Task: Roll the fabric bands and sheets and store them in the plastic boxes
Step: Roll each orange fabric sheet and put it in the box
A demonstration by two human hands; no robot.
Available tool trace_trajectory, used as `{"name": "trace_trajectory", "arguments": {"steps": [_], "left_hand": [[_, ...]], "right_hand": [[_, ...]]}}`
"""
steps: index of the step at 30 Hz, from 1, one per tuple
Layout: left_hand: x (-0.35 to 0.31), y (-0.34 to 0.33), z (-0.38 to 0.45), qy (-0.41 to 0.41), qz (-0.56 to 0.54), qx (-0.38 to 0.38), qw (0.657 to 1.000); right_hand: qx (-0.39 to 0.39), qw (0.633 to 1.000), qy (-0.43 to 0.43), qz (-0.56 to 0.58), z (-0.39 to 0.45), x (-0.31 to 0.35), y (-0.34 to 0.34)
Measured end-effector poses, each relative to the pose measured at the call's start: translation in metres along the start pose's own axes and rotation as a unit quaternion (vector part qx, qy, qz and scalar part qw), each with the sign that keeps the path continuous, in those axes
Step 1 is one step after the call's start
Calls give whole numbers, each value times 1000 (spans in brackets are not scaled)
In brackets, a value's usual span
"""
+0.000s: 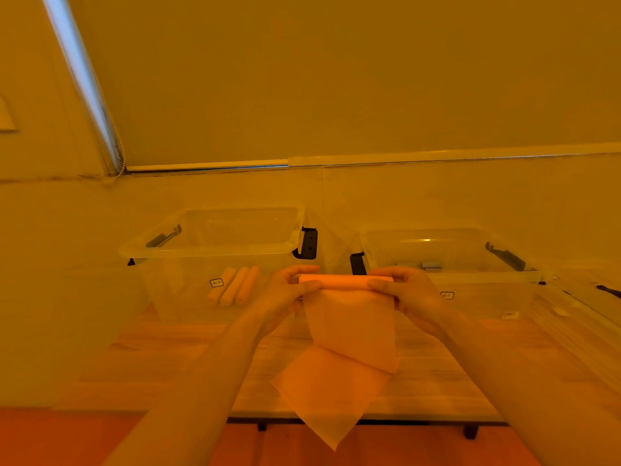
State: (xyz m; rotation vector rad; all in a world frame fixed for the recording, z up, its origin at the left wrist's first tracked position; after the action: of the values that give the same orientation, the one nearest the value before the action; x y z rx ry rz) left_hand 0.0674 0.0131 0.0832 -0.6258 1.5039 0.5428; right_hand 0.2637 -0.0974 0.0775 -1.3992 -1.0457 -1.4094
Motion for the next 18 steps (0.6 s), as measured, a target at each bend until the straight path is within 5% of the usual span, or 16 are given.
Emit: {"name": "trace_trajectory", "arguments": {"steps": [18], "left_hand": [[0,1,1,-16,17,-23,999]], "right_hand": [[10,1000,11,7,1,-1,-3]]}}
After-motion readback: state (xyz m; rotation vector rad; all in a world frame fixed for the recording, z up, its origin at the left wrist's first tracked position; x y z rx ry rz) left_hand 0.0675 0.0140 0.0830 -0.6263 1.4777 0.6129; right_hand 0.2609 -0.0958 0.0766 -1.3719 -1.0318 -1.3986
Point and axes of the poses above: each hand's wrist, its own z-axis towards the middle knuckle, its own y-axis out of the back of the hand, x = y × z, the point moved 4 cm from there along z, towards the middle knuckle, and after that the axes turned 9 degrees about x, right-handed, at the moved point
